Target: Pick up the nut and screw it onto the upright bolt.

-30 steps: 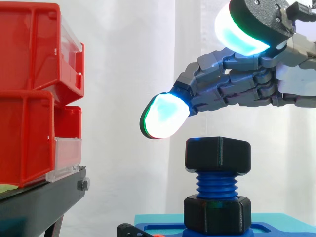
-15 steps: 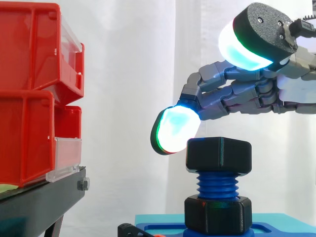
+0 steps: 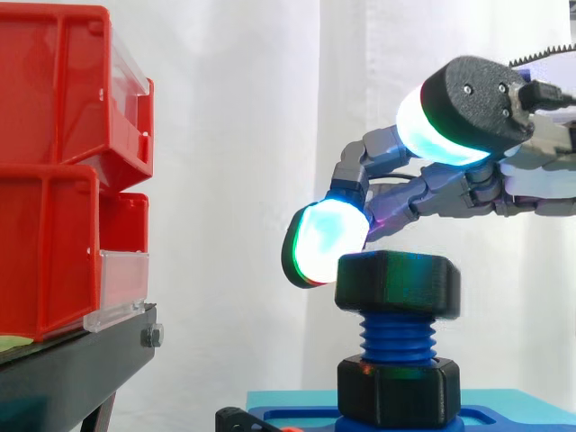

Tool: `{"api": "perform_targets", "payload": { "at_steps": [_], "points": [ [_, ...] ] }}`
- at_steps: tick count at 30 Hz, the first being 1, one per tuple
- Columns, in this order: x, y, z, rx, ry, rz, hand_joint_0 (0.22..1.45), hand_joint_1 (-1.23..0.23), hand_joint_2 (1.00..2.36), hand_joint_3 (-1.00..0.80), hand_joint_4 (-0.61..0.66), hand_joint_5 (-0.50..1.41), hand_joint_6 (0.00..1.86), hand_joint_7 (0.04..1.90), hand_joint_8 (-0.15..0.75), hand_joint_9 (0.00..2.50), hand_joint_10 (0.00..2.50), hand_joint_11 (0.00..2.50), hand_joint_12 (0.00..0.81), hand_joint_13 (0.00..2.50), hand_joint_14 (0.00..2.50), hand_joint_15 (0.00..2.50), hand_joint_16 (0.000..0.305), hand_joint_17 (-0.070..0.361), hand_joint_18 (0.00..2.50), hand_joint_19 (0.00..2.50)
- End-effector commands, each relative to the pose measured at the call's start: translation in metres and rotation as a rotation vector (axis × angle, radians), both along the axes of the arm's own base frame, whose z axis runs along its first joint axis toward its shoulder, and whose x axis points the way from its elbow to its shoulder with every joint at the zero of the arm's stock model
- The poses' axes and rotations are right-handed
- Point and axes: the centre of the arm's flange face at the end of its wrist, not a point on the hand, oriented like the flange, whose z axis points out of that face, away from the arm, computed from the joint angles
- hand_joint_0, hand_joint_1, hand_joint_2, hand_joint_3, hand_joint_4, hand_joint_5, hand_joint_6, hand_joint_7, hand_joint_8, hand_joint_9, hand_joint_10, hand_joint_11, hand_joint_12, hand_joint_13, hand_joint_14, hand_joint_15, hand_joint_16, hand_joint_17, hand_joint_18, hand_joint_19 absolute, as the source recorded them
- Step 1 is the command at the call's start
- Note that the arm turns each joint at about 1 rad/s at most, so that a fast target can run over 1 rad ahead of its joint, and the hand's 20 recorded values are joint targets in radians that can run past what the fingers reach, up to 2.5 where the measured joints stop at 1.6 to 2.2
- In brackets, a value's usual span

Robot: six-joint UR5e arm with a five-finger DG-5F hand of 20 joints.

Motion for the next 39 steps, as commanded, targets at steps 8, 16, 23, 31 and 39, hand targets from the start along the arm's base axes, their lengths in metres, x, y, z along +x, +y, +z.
{"api": "perform_targets", "payload": {
  "at_steps": [8,16,23,31,39],
  "points": [
    [-0.002,-0.022,-0.002,-0.006,0.019,-0.015,0.49,-0.19,1.0,-0.5,0.19,-0.02,0.52,1.45,0.309,0.59,0.0,0.0,0.328,0.22,0.0,0.0,0.04,0.09,0.0,0.0],
    [-0.003,-0.034,-0.001,-0.007,0.024,-0.031,0.51,-0.22,1.0,-0.5,0.15,0.0,0.59,1.31,0.308,0.79,0.0,0.0,0.309,0.36,0.0,0.0,0.036,0.08,0.04,0.0],
    [-0.002,-0.036,-0.001,-0.006,0.019,-0.026,0.51,-0.22,1.0,-0.5,0.18,-0.04,0.5,1.31,0.303,0.79,0.0,0.0,0.311,0.38,0.0,0.0,0.035,0.078,0.07,0.0],
    [0.005,-0.036,0.014,-0.001,-0.008,0.001,0.47,-0.2,1.0,-0.5,0.17,-0.2,0.5,0.68,0.25,0.36,0.0,0.0,0.343,0.11,0.0,0.0,0.044,0.1,0.0,0.0],
    [0.01,-0.04,0.024,-0.018,-0.028,0.012,0.46,-0.16,1.0,-0.5,0.14,-0.23,0.5,0.61,0.221,0.17,0.0,0.0,0.351,0.0,0.0,0.0,0.05,0.111,0.0,0.0]
  ]
}}
